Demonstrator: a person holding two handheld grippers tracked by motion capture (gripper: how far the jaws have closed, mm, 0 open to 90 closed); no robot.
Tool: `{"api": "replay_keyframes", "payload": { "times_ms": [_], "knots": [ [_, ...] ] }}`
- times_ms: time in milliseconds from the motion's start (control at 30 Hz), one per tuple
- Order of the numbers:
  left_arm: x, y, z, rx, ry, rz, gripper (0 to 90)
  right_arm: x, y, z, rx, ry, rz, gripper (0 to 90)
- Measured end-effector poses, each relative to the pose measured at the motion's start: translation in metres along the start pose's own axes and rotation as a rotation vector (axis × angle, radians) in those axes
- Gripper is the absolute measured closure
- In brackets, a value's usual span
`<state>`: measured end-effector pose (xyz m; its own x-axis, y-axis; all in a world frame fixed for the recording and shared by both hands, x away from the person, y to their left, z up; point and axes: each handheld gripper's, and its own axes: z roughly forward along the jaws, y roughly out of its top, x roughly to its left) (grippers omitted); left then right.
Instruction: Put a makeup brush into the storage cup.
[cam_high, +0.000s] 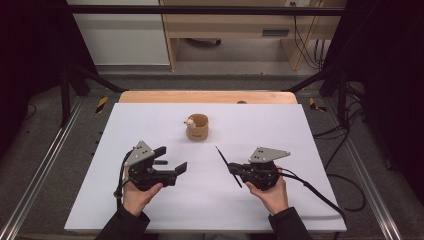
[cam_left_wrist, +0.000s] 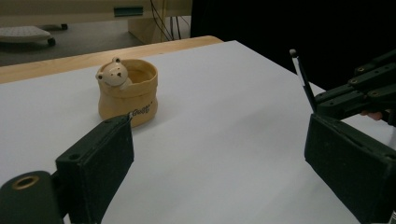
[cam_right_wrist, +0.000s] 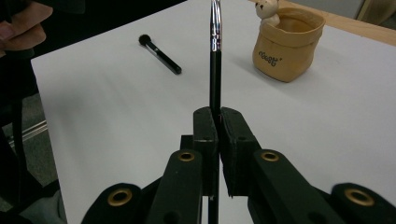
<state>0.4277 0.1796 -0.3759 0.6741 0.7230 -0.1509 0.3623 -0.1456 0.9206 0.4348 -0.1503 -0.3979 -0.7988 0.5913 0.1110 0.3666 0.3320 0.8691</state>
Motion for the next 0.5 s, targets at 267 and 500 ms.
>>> {"api": "replay_keyframes", "payload": {
  "times_ms": [267, 500],
  "knots": [
    [-0.011, 0.011, 0.011, -0.029, -0.018, 0.004, 7.7, 0.0, 0.0, 0.0, -0.009, -0.006, 0.001, 85.6],
    [-0.016, 0.015, 0.02, -0.049, -0.035, -0.019, 8.2, 0.001, 0.0, -0.001, -0.017, -0.008, 0.005, 85.6]
  ]
}}
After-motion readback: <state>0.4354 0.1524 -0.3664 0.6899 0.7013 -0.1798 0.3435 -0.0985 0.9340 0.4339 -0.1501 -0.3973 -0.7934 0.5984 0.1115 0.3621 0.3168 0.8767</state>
